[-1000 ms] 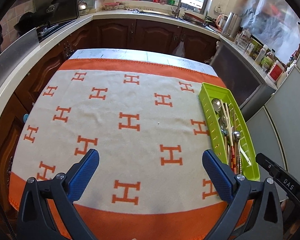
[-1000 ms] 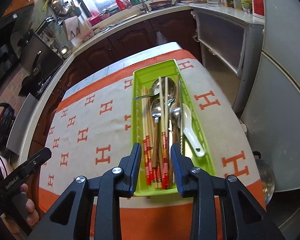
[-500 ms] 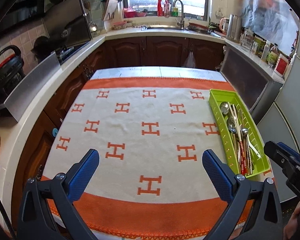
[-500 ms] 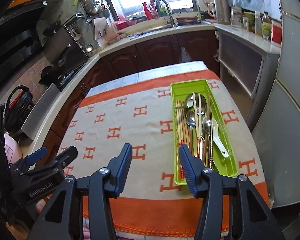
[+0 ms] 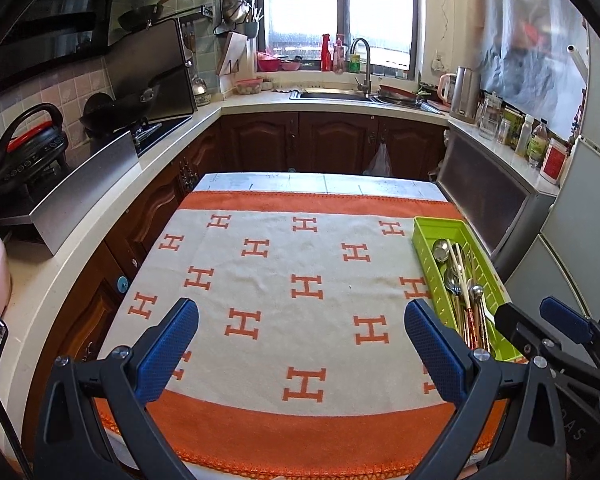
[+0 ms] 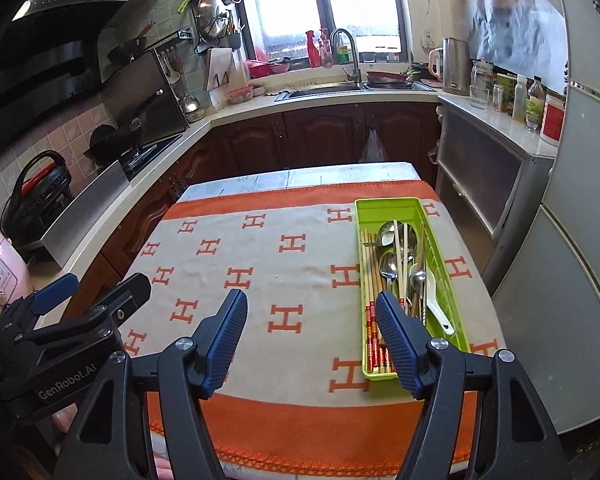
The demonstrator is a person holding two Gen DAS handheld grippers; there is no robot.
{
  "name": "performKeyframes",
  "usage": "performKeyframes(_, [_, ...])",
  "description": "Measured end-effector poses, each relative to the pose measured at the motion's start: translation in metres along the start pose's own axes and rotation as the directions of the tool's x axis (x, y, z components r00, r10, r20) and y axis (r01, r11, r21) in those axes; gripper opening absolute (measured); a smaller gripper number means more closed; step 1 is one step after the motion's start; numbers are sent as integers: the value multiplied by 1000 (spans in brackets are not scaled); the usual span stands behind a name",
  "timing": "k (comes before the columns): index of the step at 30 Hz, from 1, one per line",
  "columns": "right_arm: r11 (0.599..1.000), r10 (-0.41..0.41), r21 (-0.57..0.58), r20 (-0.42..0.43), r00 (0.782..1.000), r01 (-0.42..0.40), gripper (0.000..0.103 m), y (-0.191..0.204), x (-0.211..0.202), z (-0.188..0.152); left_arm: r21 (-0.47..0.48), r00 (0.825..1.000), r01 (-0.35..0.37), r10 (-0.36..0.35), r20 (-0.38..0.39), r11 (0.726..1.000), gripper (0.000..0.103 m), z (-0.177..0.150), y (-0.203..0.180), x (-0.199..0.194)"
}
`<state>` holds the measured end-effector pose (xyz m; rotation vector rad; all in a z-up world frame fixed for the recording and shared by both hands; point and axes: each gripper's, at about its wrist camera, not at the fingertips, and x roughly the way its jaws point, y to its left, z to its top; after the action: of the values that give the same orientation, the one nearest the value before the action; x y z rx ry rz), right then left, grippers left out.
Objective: Organize utensils
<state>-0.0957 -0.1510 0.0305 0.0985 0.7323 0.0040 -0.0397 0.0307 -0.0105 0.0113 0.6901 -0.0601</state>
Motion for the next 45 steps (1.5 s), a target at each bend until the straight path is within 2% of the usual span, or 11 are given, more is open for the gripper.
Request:
performKeyframes(16, [1000, 9, -6, 11, 1000, -9, 68, 5, 2, -2, -16, 999, -6, 6, 32, 1000, 102, -3, 10, -9])
performKeyframes(45, [1000, 11, 4, -1, 1000, -11, 68, 9, 5, -5, -17, 1000, -7, 8, 23, 1000, 102, -4, 10, -8])
